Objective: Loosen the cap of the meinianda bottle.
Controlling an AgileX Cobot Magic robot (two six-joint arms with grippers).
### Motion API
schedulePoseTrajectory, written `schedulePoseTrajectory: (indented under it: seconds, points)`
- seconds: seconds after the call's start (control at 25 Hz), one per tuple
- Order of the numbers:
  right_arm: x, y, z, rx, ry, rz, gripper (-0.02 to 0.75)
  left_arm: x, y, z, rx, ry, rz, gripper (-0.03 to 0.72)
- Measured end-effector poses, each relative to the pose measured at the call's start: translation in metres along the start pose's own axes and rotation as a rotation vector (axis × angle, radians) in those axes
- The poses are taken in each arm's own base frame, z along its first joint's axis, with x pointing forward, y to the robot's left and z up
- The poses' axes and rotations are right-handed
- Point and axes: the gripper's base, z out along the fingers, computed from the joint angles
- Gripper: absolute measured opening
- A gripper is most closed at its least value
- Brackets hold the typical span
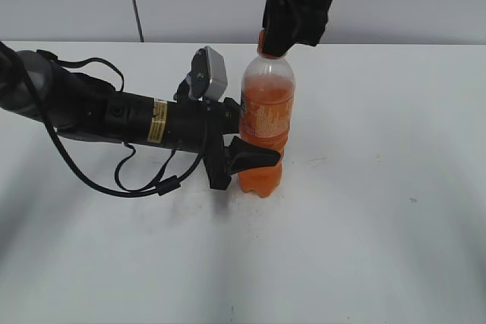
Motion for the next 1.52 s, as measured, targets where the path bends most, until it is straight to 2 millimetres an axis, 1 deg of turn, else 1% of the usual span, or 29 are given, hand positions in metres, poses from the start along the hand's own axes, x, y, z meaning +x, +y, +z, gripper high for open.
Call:
schedulePoseTrajectory:
  seconds: [0.16, 0.4, 0.44, 0.52, 0.64, 0.72, 0.8, 0.92, 1.04, 1.12, 1.24, 1.4, 1.52]
  points:
    - [0.0, 0.0, 0.0, -0.002, -0.004, -0.064, 0.27, 0.0, 0.0, 0.0, 0.0, 0.0, 0.0, 0.397]
    - [-0.001, 0.0, 0.0, -0.004, -0.008, -0.071, 0.27, 0.0, 0.0, 0.0, 0.0, 0.0, 0.0, 0.397]
    - [-0.001, 0.001, 0.0, -0.005, -0.013, -0.066, 0.281, 0.0, 0.0, 0.0, 0.0, 0.001, 0.001, 0.397]
    - [-0.002, 0.001, -0.003, -0.005, -0.027, -0.054, 0.328, 0.0, 0.0, 0.0, 0.003, 0.001, 0.002, 0.397]
    - [-0.005, 0.004, -0.011, -0.008, -0.066, 0.014, 0.446, 0.0, 0.0, 0.0, 0.004, 0.002, 0.004, 0.397]
    - [-0.006, 0.006, -0.02, -0.004, -0.095, 0.109, 0.486, 0.0, 0.0, 0.0, 0.004, 0.002, 0.004, 0.397]
    - [-0.007, 0.007, -0.028, 0.0, -0.112, 0.239, 0.502, 0.0, 0.0, 0.0, 0.004, 0.002, 0.004, 0.397]
    - [-0.007, 0.007, -0.032, -0.013, -0.116, 0.565, 0.509, 0.0, 0.0, 0.0, 0.004, 0.002, 0.004, 0.397]
    - [-0.005, 0.006, -0.032, -0.016, -0.098, 0.987, 0.511, 0.0, 0.0, 0.0, 0.004, 0.002, 0.004, 0.397]
    - [-0.004, 0.006, -0.031, -0.013, -0.092, 1.14, 0.508, 0.0, 0.0, 0.0, 0.004, 0.002, 0.004, 0.397]
    - [-0.005, 0.004, -0.032, 0.001, -0.116, 1.214, 0.482, 0.0, 0.0, 0.0, 0.004, 0.002, 0.004, 0.397]
    - [-0.004, 0.002, -0.031, 0.019, -0.119, 1.228, 0.449, 0.0, 0.0, 0.0, 0.004, 0.002, 0.004, 0.397]
    - [-0.004, 0.001, -0.024, 0.017, -0.101, 1.23, 0.444, 0.0, 0.0, 0.0, 0.004, 0.002, 0.004, 0.397]
